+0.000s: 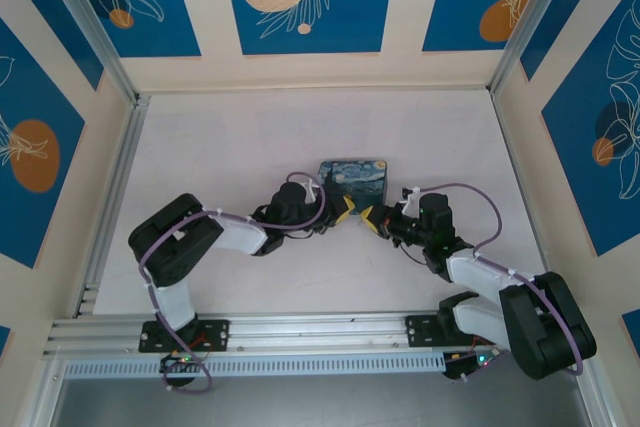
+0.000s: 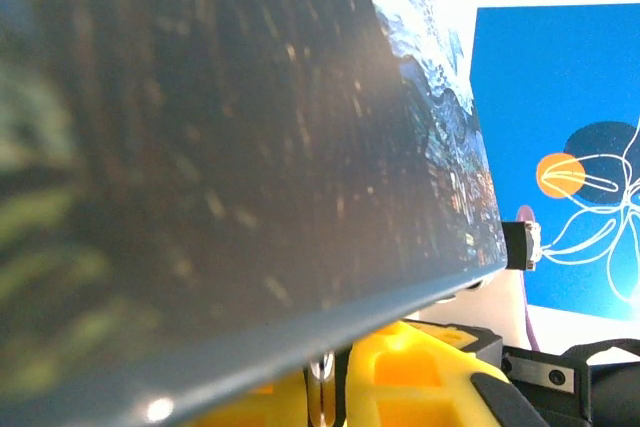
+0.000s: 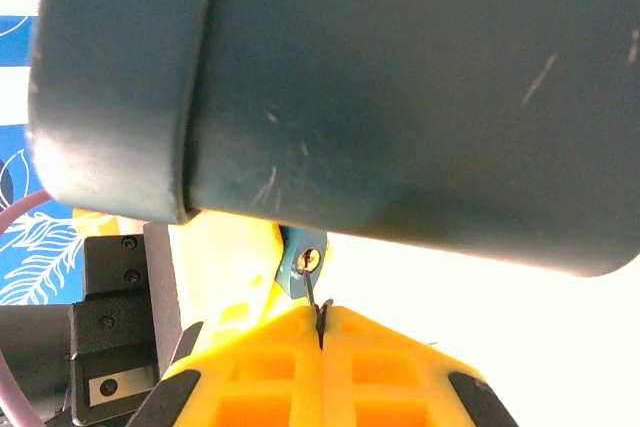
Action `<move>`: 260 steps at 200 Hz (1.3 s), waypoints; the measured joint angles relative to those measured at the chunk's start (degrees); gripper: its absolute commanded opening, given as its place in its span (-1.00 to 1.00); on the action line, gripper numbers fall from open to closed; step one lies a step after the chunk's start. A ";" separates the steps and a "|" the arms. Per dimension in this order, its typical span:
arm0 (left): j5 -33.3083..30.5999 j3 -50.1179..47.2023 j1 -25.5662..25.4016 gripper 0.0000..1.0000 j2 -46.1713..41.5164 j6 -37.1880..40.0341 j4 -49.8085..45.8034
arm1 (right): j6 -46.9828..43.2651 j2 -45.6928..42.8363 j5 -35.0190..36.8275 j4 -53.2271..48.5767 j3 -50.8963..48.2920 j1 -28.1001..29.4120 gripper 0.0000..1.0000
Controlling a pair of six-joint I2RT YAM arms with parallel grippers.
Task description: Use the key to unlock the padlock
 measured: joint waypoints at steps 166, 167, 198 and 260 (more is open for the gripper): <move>-3.32 0.00 -0.70 -1.00 0.00 -2.49 3.87 | 1.88 0.90 0.72 2.01 1.68 -1.51 -1.00; -3.37 0.00 -0.70 -1.00 0.00 -2.47 3.89 | 1.88 0.94 0.72 2.05 1.70 -1.51 -1.00; -4.59 -0.02 -0.70 -1.00 0.00 -4.28 4.98 | 2.01 2.25 0.57 4.02 1.79 -1.49 -1.00; -6.67 -0.02 -0.70 -1.00 0.37 -6.62 6.73 | 1.81 6.29 -1.57 8.87 2.67 -2.54 -1.00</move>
